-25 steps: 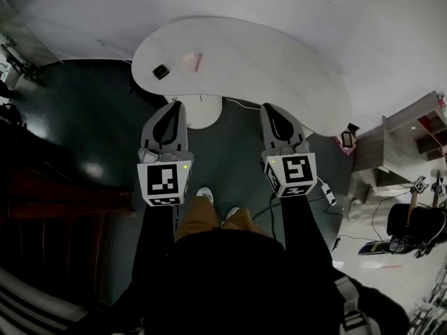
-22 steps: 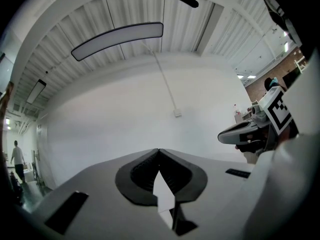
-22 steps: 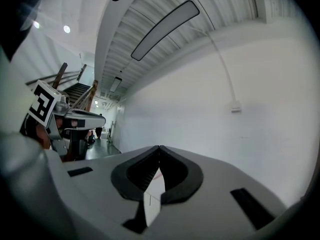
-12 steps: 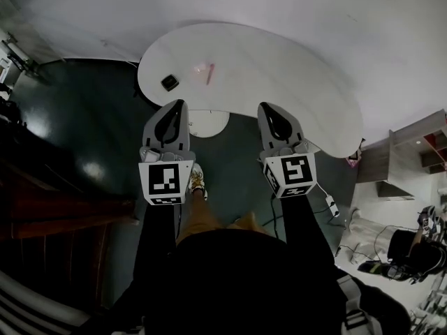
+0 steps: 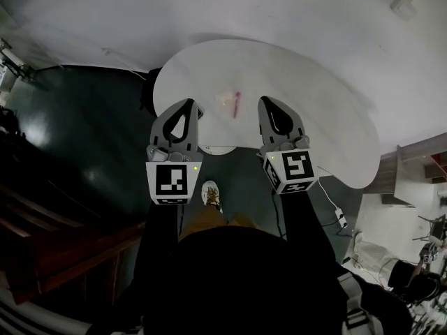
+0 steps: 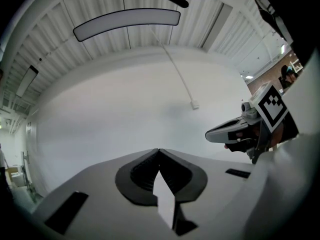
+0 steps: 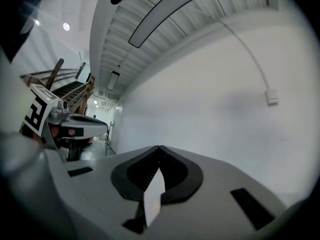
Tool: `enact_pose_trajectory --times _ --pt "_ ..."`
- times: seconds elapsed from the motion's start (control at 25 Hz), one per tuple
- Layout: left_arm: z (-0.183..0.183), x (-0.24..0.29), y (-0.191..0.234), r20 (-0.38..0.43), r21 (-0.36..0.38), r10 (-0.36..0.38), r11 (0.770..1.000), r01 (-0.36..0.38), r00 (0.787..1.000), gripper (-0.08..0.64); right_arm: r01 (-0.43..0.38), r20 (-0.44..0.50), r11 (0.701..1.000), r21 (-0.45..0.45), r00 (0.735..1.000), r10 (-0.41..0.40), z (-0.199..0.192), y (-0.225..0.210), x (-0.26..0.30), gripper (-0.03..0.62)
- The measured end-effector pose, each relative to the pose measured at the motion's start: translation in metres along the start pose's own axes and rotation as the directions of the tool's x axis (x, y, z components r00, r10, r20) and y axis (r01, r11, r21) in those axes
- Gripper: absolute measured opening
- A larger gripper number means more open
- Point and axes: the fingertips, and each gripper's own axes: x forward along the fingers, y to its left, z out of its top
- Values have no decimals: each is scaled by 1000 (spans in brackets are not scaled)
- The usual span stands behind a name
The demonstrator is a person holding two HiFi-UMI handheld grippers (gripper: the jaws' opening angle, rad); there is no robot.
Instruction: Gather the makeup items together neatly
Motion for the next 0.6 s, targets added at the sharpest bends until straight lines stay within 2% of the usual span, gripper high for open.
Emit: enact_pose_trajectory --times 0.24,0.6 --pt "-11 37 62 17 -6 -14 1000 14 1000 17 -3 2 1000 -12 1000 3 13 19 71 26" --pt "-46 75 109 4 -47 -42 998 42 999 17 -19 -51 1000 -16 999 18 -4 32 144 26"
